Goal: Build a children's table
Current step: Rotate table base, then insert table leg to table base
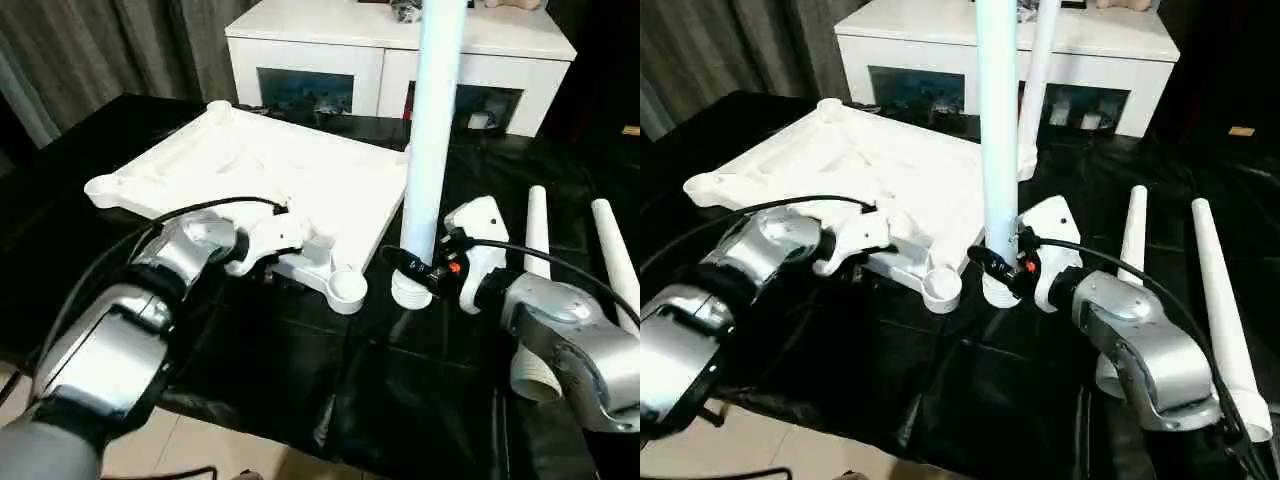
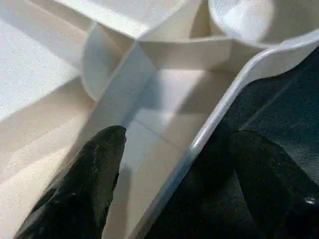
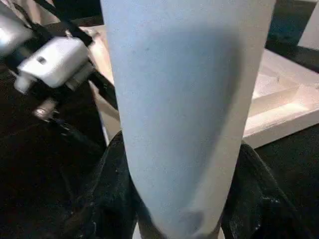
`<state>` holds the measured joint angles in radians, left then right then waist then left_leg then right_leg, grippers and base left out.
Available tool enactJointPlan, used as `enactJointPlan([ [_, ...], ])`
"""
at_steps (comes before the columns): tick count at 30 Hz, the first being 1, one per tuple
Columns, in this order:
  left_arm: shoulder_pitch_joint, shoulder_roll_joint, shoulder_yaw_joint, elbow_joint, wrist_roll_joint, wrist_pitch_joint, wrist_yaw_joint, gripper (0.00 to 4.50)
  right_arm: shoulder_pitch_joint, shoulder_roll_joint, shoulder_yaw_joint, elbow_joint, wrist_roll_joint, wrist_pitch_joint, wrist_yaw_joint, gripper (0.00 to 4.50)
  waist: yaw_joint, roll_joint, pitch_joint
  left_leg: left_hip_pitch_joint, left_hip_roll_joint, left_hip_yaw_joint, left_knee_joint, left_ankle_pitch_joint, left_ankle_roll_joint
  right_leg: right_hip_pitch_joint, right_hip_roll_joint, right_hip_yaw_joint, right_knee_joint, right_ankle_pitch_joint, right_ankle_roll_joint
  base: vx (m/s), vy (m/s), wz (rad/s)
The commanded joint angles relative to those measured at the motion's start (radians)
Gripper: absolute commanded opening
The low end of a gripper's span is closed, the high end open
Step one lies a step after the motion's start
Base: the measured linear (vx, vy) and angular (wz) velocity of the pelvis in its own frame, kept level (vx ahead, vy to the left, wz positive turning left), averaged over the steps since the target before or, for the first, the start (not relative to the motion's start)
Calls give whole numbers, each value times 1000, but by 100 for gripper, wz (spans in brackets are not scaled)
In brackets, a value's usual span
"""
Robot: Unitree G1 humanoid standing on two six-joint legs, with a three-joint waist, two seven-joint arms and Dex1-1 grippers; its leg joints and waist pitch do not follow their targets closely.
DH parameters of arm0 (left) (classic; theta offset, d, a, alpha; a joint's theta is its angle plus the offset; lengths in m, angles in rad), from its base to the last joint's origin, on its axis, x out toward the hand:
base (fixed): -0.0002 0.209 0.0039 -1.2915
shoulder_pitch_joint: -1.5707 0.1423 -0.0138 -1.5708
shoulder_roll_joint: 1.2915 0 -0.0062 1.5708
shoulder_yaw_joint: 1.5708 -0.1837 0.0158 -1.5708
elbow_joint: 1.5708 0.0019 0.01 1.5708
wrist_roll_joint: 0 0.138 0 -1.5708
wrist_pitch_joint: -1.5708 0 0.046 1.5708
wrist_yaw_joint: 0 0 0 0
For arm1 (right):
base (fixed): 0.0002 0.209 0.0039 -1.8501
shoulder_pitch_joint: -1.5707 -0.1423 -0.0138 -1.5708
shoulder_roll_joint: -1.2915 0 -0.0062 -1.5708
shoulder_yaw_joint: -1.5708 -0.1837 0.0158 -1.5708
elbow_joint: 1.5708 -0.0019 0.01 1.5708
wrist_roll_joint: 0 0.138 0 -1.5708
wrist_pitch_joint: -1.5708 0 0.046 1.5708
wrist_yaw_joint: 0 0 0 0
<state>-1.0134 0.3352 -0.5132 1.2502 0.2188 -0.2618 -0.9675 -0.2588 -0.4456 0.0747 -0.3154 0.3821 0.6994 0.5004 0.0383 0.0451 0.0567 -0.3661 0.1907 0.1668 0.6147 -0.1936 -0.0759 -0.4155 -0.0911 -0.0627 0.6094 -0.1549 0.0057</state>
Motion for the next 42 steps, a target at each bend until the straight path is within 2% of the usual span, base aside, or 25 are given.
enactJointPlan([
  [1, -4, 1, -20, 23, 37, 5, 17, 357, 8, -12, -3, -35, 10, 16, 13, 187, 1, -1, -67, 5, 16, -6, -79, -248, 2, 70, -40, 40, -79, -226, -225, 0, 0, 0],
  [3, -2, -3, -17, 33, 34, 15, -15, 357, 10, -13, 7, -39, 9, 16, 19, 187, -1, -3, -66, 3, 17, -7, -81, -249, 4, 71, -40, 39, -80, -229, -225, 0, 0, 0],
  [7, -7, -5, -15, 47, 52, 9, -53, 316, 7, -8, 13, -37, 5, 17, 18, 187, -3, -3, -64, 5, 17, -6, -81, -265, 6, 66, -41, 39, -86, -269, -225, 0, 0, 0],
  [8, -10, -4, -15, 51, 59, 23, -81, 308, 4, -5, 16, -33, 2, 16, 17, 187, -3, -8, -65, 5, 18, -6, -82, -264, 6, 68, -42, 39, -85, -269, -224, 0, 0, 0],
  [10, -15, -3, -16, 58, 68, 45, -130, 284, -2, -2, 21, -27, 0, 14, 17, 187, -2, -5, -65, 5, 18, -7, -83, -258, 5, 67, -43, 39, -84, -270, -223, 0, 0, 0],
  [13, -17, -3, -11, 56, 60, 81, -193, 272, -7, 0, 26, -20, -5, 9, 19, 187, 0, -11, -68, 3, 19, -6, -83, -235, 11, 68, -45, 40, -81, -247, -232, 0, 0, 0],
  [15, -15, -2, -13, 48, 57, 106, -245, 264, -12, 1, 32, -9, -9, 1, 22, 187, 3, -11, -68, 4, 19, -5, -83, -215, 16, 68, -47, 41, -80, -236, -238, 0, 0, 0],
  [17, -8, 0, -18, 39, 66, 102, -254, 251, -18, 4, 39, 3, -15, -6, 23, 187, 4, -15, -71, 1, 20, -4, -81, -193, 23, 71, -47, 40, -76, -207, -249, 0, 0, 0],
  [19, -3, 1, -22, 36, 71, 99, -254, 235, -21, 6, 41, 7, -17, -9, 23, 187, 5, -12, -70, 3, 21, -4, -82, -192, 27, 69, -47, 40, -75, -197, -256, 0, 0, 0],
  [26, 36, -17, 7, -13, 58, 146, -273, 180, -35, 18, 54, 30, -29, -23, 25, 187, 10, -13, -72, 4, 24, -2, -83, -187, 28, 70, -49, 41, -73, -187, -267, 0, 0, 0],
  [30, 80, -51, 64, -81, -2, 254, -243, 148, -42, 27, 53, 44, -32, -33, 18, 187, 18, -12, -71, 7, 24, -1, -83, -188, 31, 68, -51, 41, -75, -204, -270, 0, 0, 0],
  [31, 110, -67, 87, -132, -30, 317, -225, 142, -43, 32, 52, 50, -34, -39, 14, 187, 19, -11, -71, 8, 25, 1, -83, -191, 31, 68, -51, 42, -75, -206, -269, 0, 0, 0],
  [32, 110, -67, 87, -132, -30, 317, -225, 142, -43, 32, 52, 50, -34, -39, 14, 187, 22, -12, -67, 7, 26, 0, -85, -201, 32, 67, -52, 41, -78, -227, -269, 0, 0, 0],
  [34, 159, -86, 103, -212, -46, 379, -190, 129, -46, 40, 51, 63, -40, -49, 9, 187, 23, -15, -69, 10, 27, 0, -87, -217, 27, 70, -55, 41, -79, -260, -261, 0, 0, 0],
  [36, 224, -102, 97, -292, -27, 398, -122, 108, -50, 50, 50, 78, -50, -58, 2, 187, 20, -12, -66, 10, 27, -1, -89, -239, 23, 67, -51, 40, -87, -310, -238, 0, 0, 0],
  [38, 243, -105, 96, -311, -16, 405, -98, 102, -53, 54, 50, 83, -53, -60, 1, 187, 19, -12, -65, 14, 24, -1, -91, -264, 20, 65, -51, 39, -96, -374, -211, 0, 0, 0],
  [40, 279, -115, 107, -364, -18, 417, -63, 92, -57, 60, 48, 92, -60, -66, -6, 187, 18, -12, -63, 11, 24, -4, -94, -272, 15, 66, -50, 38, -97, -398, -192, 0, 0, 0],
  [41, 285, -117, 110, -372, -18, 420, -54, 88, -58, 61, 47, 93, -61, -67, -7, 187, 17, -13, -61, 14, 23, -5, -97, -288, 10, 61, -47, 38, -101, -429, -171, 0, 0, 0],
  [42, 321, -122, 111, -427, -11, 383, -21, 85, -61, 67, 41, 103, -65, -71, -16, 187, 16, -12, -63, 14, 24, -6, -97, -291, 8, 61, -49, 38, -101, -430, -169, 0, 0, 0],
])
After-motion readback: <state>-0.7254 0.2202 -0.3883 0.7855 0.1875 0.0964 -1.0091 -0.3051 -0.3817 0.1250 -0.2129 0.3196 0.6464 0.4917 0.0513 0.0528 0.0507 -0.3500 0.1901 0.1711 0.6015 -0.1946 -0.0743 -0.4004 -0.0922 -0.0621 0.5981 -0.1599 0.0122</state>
